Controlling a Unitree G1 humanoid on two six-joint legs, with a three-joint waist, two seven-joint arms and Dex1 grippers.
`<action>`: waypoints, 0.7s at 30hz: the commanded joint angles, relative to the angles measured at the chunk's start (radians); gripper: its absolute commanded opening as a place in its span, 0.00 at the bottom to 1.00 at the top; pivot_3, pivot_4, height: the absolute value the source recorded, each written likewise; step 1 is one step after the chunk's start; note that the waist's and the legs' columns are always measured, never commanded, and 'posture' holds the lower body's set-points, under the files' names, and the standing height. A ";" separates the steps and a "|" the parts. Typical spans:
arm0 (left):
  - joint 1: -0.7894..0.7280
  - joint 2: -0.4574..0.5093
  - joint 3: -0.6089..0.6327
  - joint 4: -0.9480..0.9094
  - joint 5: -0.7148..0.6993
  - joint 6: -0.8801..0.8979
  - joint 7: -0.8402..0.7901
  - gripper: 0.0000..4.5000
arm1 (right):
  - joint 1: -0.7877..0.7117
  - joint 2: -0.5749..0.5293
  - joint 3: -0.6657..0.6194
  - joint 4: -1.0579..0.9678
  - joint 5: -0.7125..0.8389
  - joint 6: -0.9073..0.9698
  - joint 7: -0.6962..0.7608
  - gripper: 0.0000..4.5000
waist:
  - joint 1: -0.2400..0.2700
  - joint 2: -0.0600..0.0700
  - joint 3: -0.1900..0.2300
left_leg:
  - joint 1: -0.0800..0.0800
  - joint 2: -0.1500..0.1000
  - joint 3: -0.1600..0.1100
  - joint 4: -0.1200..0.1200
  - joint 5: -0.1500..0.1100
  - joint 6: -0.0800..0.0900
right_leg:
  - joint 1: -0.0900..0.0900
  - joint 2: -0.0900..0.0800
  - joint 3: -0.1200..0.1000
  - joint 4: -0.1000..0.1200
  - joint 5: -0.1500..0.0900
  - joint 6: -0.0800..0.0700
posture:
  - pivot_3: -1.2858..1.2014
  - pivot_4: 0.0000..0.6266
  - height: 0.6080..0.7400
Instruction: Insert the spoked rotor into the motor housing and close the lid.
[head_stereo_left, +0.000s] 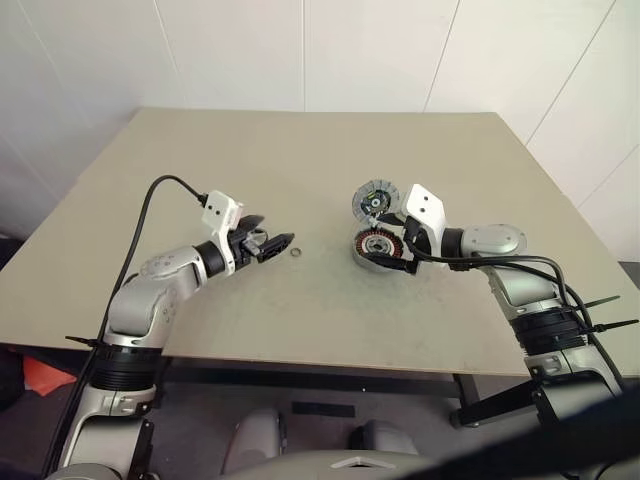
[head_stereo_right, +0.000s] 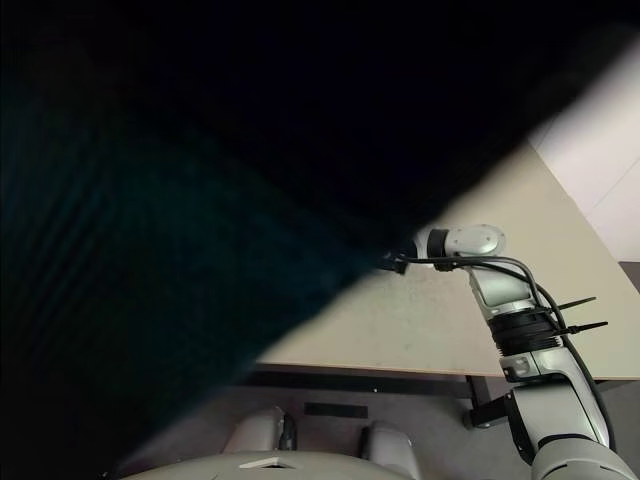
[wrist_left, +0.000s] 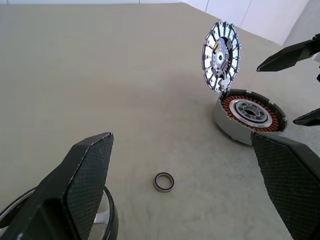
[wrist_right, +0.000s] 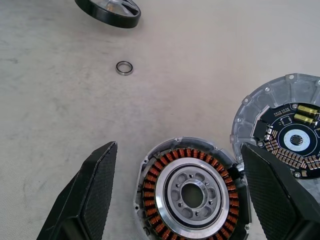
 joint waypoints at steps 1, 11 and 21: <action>-0.031 -0.004 0.008 -0.018 0.000 0.024 0.029 1.00 | -0.021 -0.010 -0.012 -0.028 -0.005 -0.016 -0.007 0.98 | 0.000 0.000 0.000 | 0.000 0.000 0.000 0.000 0.000 0.000 | 0.000 0.000 0.000 0.000 0.000 0.000 | 0.52 0.00 1.00; -0.038 0.018 -0.057 -0.030 0.084 0.006 0.042 1.00 | -0.023 -0.009 -0.011 -0.028 -0.014 -0.021 -0.015 0.98 | 0.001 0.000 0.000 | 0.000 0.000 0.000 0.000 0.000 0.000 | 0.000 0.000 0.000 0.000 0.000 0.000 | 0.52 0.00 1.00; -0.109 -0.031 -0.205 0.057 0.197 0.102 0.083 1.00 | -0.025 -0.006 -0.012 -0.032 -0.016 -0.020 -0.020 0.98 | 0.002 0.000 0.000 | 0.000 0.000 0.000 0.000 0.001 0.001 | 0.000 0.000 0.000 0.000 0.000 -0.001 | 0.52 0.00 1.00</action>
